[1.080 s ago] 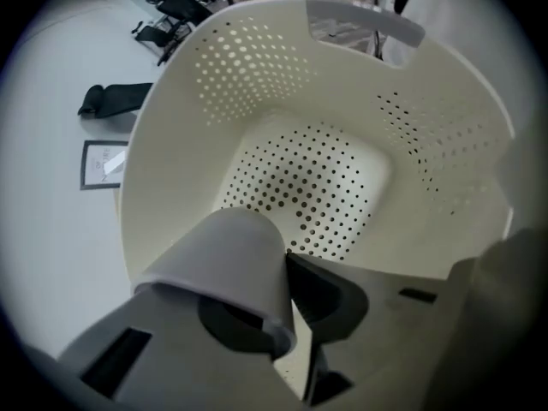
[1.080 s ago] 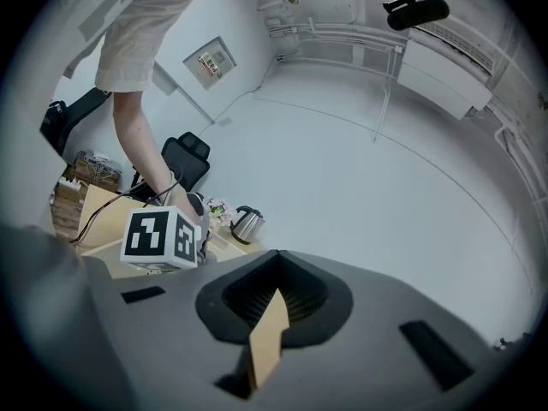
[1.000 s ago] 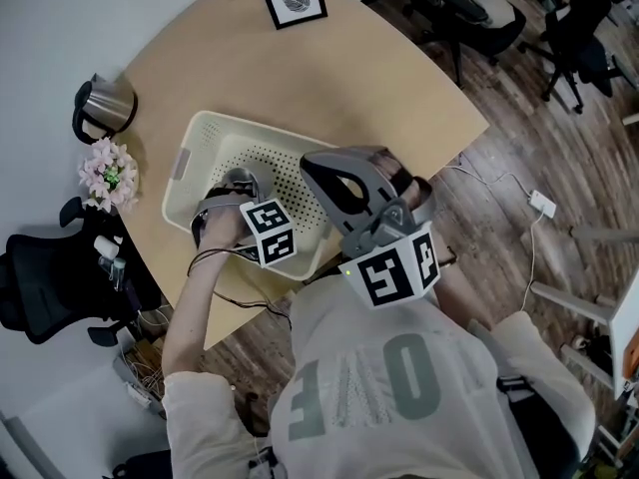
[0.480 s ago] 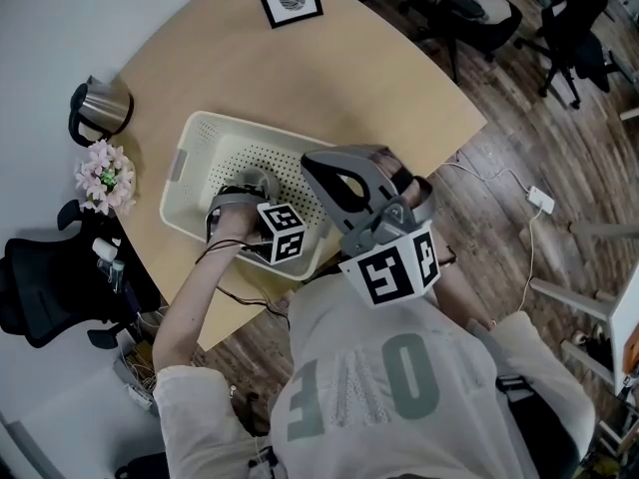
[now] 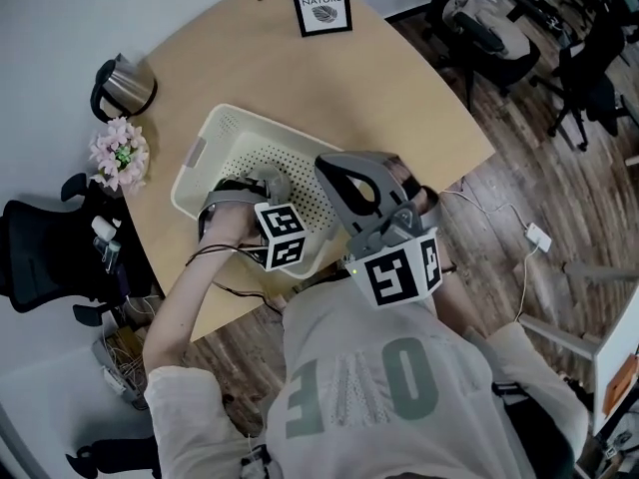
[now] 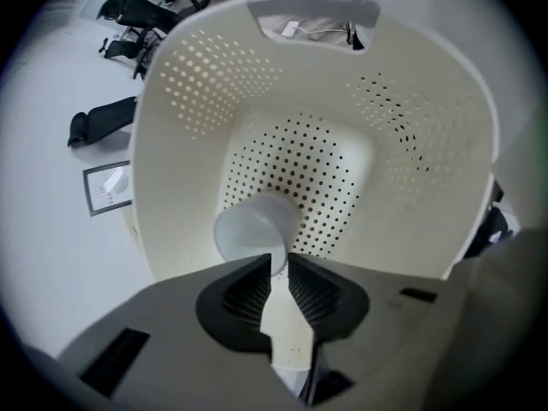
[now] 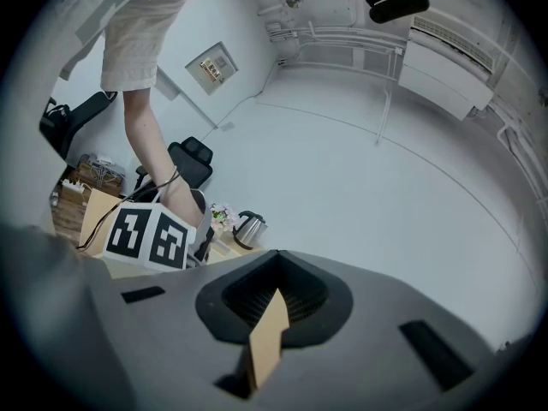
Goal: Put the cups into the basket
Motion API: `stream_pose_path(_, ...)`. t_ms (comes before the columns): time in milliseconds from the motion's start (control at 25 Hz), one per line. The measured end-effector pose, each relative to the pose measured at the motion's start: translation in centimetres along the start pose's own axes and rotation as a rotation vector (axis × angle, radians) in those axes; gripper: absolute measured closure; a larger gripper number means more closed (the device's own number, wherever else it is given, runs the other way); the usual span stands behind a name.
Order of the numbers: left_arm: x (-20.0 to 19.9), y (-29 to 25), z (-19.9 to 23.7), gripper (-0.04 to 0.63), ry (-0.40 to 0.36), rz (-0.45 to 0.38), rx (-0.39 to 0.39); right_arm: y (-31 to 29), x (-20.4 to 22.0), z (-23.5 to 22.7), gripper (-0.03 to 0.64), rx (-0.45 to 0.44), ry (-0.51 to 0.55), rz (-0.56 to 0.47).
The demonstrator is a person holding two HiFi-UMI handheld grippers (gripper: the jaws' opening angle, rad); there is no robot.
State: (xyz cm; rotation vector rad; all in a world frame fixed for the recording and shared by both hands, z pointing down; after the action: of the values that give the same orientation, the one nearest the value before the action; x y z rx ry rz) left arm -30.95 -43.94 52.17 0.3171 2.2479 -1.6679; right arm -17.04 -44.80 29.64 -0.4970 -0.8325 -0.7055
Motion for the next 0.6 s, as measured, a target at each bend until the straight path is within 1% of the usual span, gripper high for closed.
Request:
stream_pose_path(80, 1.1, 2.3, 1.0, 0.531, 0.053, -0.022, -0.060, -0.1, -0.8, 0.0, 0.618, -0.004, 0.014, -0.016)
stream_pose_path(160, 2.1, 5.1, 2.5, 0.531, 0.120, -0.069, -0.153, -0.1, -1.5, 0.2, 0.618, -0.012, 0.027, -0.032)
stream_pose_path(200, 2.5, 6.6, 3.3, 0.531, 0.151, -0.099, -0.219, -0.1, -1.9, 0.3, 0.618, -0.015, 0.034, -0.039)
stream_pose_path(280, 3.5, 9.9, 4.9, 0.537, 0.220, -0.165, -0.378, 0.0, -2.4, 0.6, 0.618, -0.019, 0.042, -0.049)
stream_pose_path(320, 3.9, 11.5, 5.5, 0.565, 0.272, -0.206, -0.443, 0.1, -2.7, 0.7, 0.618, -0.020, 0.041, -0.053)
stream_pose_path(360, 4.2, 12.8, 5.8, 0.575, 0.344, -0.259, -0.477, 0.3, -2.8, 0.8, 0.618, -0.020, 0.034, -0.057)
stream_pose_path(400, 4.5, 14.0, 5.9, 0.575, 0.433, -0.330, -0.483, 0.4, -3.0, 0.9, 0.618, -0.019, 0.025, -0.062)
stream_pose_path(480, 5.0, 16.1, 5.9, 0.575, 0.651, -0.517, -0.487, 0.7, -3.3, 1.0, 0.618, -0.017, 0.004, -0.076)
stream_pose_path(520, 5.5, 17.2, 6.0, 0.578, 0.775, -0.610, -0.517, 0.7, -3.5, 1.0, 0.618, -0.017, -0.006, -0.085)
stream_pose_path(560, 6.2, 18.2, 6.0, 0.585, 0.900, -0.684, -0.571, 0.8, -3.6, 1.1, 0.618, -0.019, -0.018, -0.094)
stream_pose_path(600, 7.0, 19.1, 5.8, 0.586, 1.018, -0.733, -0.641, 0.8, -3.7, 1.2, 0.618, -0.023, -0.036, -0.100)
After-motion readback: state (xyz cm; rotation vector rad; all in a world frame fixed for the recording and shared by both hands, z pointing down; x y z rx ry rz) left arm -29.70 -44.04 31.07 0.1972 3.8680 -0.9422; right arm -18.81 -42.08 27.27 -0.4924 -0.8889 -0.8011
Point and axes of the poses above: the fingertips, and each gripper's own axes: y backward along the fingers, z to its left, x out of its underside, the point moved 2 cm from there along y, backward along the fingers, and after that the axes turned 1 degree about z, right-handed, at the moved point
